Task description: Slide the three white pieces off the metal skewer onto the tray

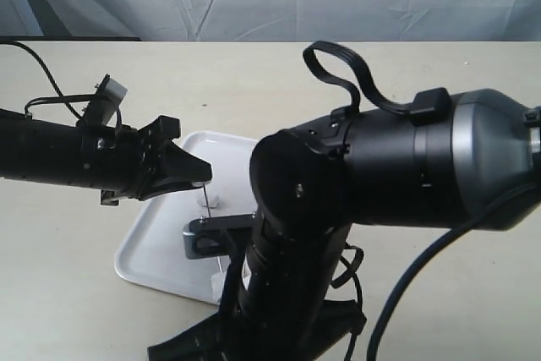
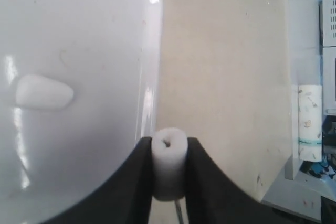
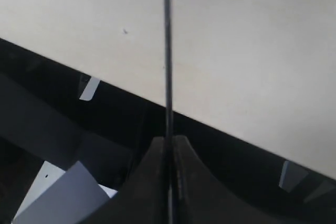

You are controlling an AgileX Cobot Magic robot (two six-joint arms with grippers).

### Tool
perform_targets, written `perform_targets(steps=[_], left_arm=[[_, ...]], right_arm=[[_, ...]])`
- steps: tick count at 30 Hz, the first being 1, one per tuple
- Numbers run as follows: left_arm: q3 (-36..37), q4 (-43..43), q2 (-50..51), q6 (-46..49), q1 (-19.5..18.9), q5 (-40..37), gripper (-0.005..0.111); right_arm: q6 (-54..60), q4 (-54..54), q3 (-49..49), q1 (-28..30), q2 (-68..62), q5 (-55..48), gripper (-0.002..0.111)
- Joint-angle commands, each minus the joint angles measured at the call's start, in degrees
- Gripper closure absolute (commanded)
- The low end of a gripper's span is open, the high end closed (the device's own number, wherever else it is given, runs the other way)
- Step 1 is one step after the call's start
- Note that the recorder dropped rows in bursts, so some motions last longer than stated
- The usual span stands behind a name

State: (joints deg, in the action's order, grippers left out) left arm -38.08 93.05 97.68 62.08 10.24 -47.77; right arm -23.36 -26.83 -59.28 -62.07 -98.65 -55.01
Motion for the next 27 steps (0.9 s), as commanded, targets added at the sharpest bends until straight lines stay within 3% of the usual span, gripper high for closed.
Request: perform_targets(steps=[1, 7, 11, 16, 19, 27], left_arm=[[-0.89, 1.45, -0.05, -0.34, 0.19, 3.11, 0.087], [-0.89, 1.45, -0.05, -0.41, 0.06, 3.00, 0.086], [-0.89, 0.11, -0.05, -1.86, 0.08, 2.89, 0.086], [-0.89, -2.65, -0.05, -3.22, 0.08, 0.32, 0.069], [-0.89, -2.65, -0.05, -3.06, 0.08, -2.87, 0.062], [-0.89, -4.45, -0.05, -3.16, 0.31, -9.01, 0.061]], right_arm=[[-0.63, -0.22, 0.13, -1.37, 0.08, -4.74, 0.109], [-2.38, 1.79, 0.13, -1.37, 0.08, -10.85, 0.109], [-6.92, 9.22, 0.13, -1.37, 0.08, -10.18, 0.109], [-11.83, 17.79, 0.13, -1.22, -0.19, -5.03, 0.109], [-11.83, 17.42, 0.13, -1.22, -1.45, -1.22, 0.109], [-6.62, 11.89, -1.54, 2.81, -6.40, 6.34, 0.109]])
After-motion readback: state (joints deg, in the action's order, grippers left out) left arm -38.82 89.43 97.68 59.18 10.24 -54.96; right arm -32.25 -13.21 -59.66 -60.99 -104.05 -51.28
